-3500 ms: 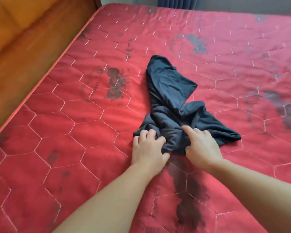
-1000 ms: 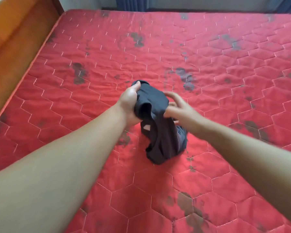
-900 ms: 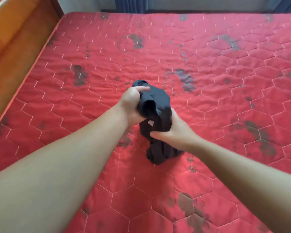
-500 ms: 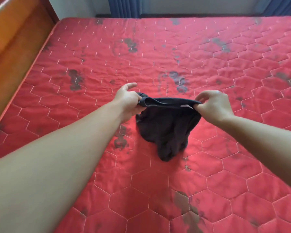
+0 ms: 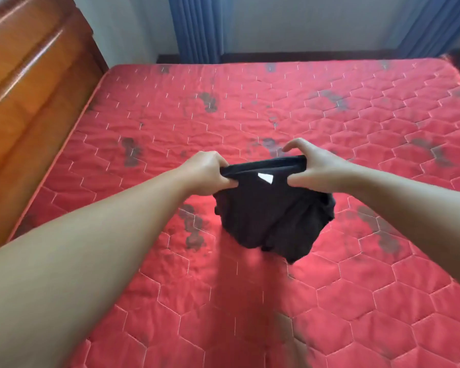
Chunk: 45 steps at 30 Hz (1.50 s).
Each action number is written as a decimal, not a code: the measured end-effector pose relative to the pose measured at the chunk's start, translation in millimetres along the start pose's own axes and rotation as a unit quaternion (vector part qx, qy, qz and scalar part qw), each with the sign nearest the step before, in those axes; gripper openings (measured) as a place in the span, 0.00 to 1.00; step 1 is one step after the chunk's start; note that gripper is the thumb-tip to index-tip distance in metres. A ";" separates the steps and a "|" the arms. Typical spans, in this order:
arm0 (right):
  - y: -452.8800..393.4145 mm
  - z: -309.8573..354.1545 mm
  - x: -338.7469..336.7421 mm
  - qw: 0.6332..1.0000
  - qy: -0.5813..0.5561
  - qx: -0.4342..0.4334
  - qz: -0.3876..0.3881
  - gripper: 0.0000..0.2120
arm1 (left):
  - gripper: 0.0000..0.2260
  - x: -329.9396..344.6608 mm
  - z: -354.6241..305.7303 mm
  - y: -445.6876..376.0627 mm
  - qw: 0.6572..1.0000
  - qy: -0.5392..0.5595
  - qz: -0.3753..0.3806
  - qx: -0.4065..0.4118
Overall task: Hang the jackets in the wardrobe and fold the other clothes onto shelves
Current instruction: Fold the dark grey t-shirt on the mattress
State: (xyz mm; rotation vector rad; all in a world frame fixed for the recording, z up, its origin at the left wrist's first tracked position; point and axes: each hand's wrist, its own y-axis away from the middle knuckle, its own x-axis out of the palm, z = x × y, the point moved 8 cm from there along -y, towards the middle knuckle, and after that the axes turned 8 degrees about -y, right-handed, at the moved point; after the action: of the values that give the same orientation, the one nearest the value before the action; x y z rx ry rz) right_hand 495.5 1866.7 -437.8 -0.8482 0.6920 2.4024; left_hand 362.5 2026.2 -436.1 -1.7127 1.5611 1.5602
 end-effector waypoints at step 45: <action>72.1 -74.7 -142.1 0.902 0.157 0.257 0.310 0.05 | 0.05 -64.7 -49.2 24.3 0.973 -0.072 0.217 -0.037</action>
State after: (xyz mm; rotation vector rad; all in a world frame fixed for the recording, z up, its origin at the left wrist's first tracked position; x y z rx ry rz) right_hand 581.1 1728.1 -371.4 -0.8735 1.8663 2.3947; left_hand 378.7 2008.7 -354.7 -1.3118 1.9117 1.9182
